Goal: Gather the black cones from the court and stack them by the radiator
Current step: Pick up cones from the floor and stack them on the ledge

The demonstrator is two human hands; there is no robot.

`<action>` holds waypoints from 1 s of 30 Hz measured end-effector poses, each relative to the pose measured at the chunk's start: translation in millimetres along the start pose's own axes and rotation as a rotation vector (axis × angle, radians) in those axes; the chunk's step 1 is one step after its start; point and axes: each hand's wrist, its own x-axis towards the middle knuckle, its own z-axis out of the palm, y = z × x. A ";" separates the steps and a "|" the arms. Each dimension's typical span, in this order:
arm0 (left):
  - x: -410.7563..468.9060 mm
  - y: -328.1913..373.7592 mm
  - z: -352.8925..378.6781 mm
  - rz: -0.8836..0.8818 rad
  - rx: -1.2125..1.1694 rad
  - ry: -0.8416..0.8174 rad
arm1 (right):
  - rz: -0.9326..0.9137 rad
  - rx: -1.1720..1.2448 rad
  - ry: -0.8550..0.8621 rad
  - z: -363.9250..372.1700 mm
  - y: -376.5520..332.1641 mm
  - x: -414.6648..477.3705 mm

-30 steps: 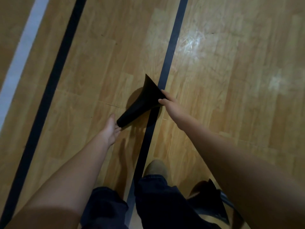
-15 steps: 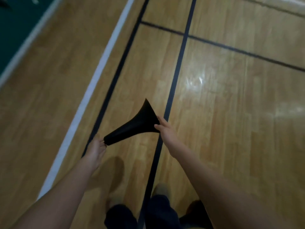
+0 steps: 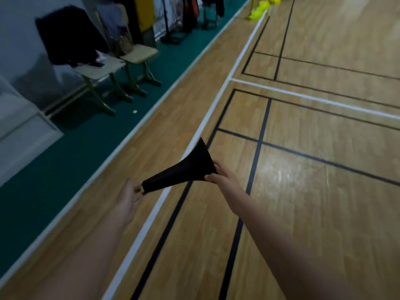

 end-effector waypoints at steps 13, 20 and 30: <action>-114.3 80.2 -161.5 0.174 -0.315 0.251 | -0.172 -0.121 -0.379 131.0 -112.6 -38.8; -175.7 76.2 -293.9 0.264 -0.437 0.469 | -0.261 -0.207 -0.615 272.0 -153.0 -50.6; -273.4 25.4 -552.8 0.315 -0.600 0.806 | -0.220 -0.250 -1.057 559.9 -148.2 -143.7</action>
